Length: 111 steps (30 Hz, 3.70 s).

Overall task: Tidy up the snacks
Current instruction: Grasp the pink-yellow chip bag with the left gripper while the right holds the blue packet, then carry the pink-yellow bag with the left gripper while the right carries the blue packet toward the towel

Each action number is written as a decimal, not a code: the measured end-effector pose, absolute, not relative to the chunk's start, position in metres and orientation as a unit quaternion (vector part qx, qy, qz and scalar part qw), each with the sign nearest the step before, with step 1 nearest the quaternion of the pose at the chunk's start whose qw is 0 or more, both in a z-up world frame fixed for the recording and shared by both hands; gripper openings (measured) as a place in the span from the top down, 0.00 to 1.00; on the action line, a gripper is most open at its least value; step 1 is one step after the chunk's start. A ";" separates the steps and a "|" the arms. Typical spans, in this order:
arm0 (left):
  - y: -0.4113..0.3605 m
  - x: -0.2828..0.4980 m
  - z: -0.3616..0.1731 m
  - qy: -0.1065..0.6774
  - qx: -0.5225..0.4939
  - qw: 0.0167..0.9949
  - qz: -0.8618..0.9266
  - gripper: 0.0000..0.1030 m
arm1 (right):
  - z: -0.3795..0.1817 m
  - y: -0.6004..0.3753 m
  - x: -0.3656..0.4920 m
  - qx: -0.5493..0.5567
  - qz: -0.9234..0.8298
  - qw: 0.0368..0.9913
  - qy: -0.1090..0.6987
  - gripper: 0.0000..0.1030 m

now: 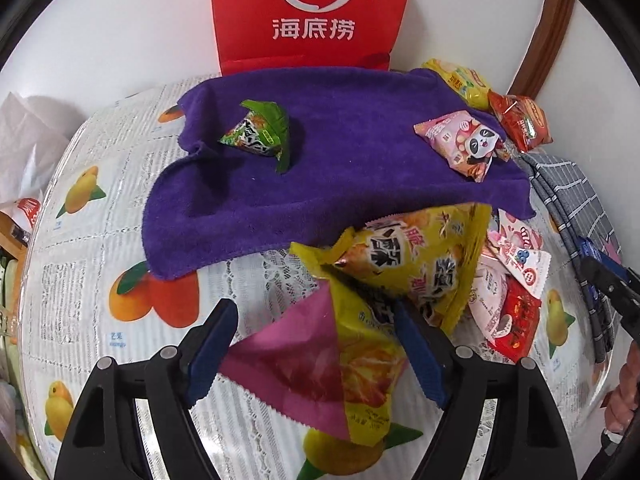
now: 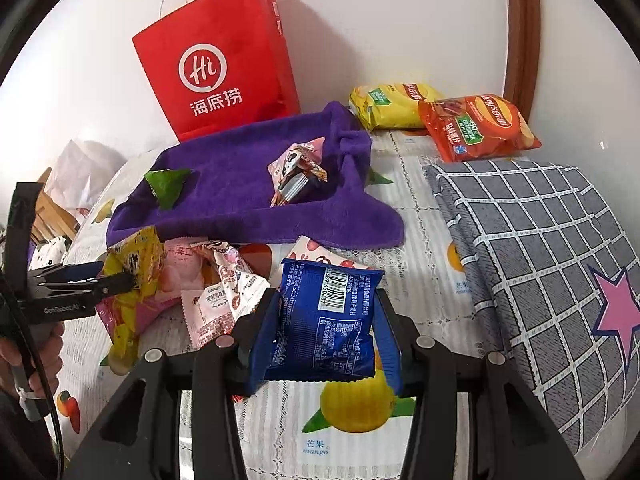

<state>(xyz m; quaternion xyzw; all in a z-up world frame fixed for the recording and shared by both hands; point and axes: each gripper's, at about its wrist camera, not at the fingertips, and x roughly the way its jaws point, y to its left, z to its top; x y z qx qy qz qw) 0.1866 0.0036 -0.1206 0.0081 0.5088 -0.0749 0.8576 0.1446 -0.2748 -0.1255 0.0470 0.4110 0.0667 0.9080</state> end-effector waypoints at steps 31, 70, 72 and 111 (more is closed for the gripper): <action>0.015 0.135 -0.084 0.482 0.030 0.874 -0.047 0.59 | -0.100 -0.258 0.110 0.035 0.075 0.914 0.396 0.55; 0.027 0.135 0.012 0.395 -0.011 0.918 -0.044 0.59 | -0.015 -0.222 0.113 0.026 0.087 0.941 0.328 0.55; 0.026 0.139 0.012 0.397 -0.010 0.917 -0.044 0.59 | -0.015 -0.222 0.118 0.030 0.086 0.940 0.329 0.55; 0.032 0.195 -0.001 0.402 -0.021 0.912 -0.079 0.59 | -0.017 -0.219 0.170 0.034 0.056 0.936 0.345 0.55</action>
